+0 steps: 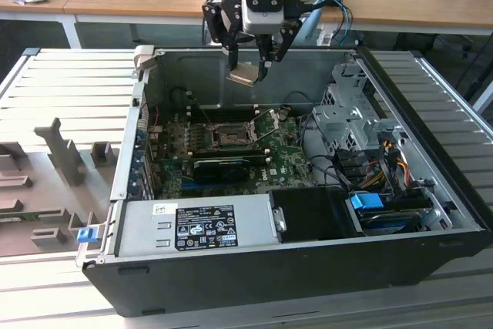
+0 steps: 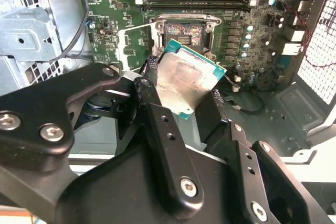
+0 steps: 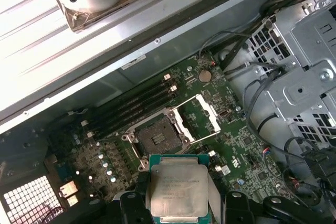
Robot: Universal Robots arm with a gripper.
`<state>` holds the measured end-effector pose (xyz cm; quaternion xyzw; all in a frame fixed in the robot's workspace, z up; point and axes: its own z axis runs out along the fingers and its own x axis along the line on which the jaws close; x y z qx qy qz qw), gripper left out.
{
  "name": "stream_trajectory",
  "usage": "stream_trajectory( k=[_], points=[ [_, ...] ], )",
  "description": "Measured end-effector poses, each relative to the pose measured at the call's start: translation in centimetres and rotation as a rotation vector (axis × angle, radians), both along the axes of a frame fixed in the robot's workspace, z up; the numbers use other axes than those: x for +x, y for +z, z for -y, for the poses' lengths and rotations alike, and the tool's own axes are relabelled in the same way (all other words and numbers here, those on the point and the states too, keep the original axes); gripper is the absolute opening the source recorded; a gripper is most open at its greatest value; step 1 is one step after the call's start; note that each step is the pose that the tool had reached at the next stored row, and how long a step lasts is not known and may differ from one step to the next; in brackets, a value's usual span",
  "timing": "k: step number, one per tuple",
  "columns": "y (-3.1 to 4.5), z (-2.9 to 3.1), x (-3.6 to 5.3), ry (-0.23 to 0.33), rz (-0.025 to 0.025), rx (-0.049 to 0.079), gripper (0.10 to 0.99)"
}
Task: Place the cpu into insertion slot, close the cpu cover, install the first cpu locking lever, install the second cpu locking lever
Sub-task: 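Place the cpu into insertion slot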
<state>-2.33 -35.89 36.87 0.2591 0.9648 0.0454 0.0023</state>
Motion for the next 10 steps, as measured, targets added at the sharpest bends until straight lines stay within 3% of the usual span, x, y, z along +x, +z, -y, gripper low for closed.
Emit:
stream_trajectory(
  k=[10],
  points=[
    [-0.10,-0.03,0.00,-0.097,0.0000,-0.001,0.529]
  ],
)
